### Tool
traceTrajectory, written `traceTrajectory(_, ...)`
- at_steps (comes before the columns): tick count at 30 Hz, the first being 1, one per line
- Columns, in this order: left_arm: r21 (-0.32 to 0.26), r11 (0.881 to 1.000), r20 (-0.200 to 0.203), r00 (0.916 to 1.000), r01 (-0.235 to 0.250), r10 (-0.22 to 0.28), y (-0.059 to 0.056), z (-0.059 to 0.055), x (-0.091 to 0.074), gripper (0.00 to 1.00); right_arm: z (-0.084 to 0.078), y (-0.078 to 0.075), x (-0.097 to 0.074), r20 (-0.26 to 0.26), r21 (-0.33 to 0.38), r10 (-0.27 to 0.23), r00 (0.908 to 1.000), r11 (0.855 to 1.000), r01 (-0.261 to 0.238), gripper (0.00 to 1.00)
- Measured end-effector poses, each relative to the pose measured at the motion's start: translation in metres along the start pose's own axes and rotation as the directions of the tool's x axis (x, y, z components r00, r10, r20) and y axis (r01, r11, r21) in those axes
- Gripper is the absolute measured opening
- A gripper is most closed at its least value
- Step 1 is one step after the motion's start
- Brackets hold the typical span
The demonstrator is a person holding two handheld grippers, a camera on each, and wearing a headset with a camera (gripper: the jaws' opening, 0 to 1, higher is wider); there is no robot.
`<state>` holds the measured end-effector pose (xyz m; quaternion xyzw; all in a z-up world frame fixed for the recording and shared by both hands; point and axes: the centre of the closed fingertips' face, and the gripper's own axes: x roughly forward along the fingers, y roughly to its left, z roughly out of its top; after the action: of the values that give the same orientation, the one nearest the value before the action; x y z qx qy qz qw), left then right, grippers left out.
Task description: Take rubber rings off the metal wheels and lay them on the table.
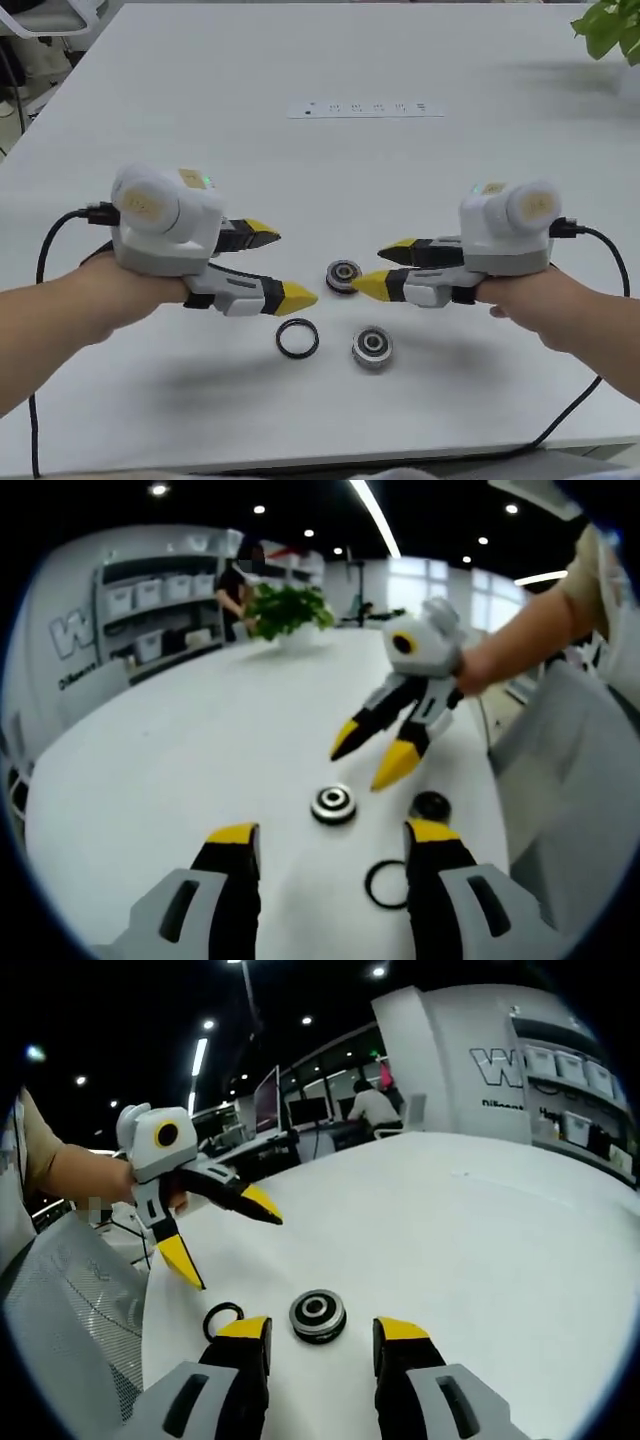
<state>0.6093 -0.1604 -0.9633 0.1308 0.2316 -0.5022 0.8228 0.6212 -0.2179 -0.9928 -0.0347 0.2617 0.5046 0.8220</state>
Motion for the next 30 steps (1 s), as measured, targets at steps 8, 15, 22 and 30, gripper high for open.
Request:
traceTrajectory(8, -0.002, 1.000, -0.008, 0.9999, 0.013, -0.013, 0.000, 0.000, 0.011, 0.56, -0.010, -0.006, 0.005, -0.023, -0.013, 0.003, 0.9997, 1.000, -0.003, 0.32)
traceTrajectory(15, -0.008, 1.000, -0.016, 0.9997, 0.018, -0.018, 0.000, -0.002, 0.019, 0.51, -0.013, -0.008, 0.006, -0.033, -0.013, 0.003, 0.9994, 1.000, -0.003, 0.26)
traceTrajectory(22, -0.022, 0.999, -0.017, 0.9994, 0.029, -0.029, -0.003, -0.002, 0.028, 0.47, -0.017, -0.009, 0.009, -0.041, -0.014, 0.001, 0.9992, 1.000, -0.002, 0.20)
traceTrajectory(30, -0.040, 0.999, -0.020, 0.9992, 0.034, -0.035, -0.004, -0.001, 0.037, 0.41, -0.019, -0.008, 0.012, -0.050, -0.019, 0.007, 0.9987, 1.000, -0.008, 0.16)
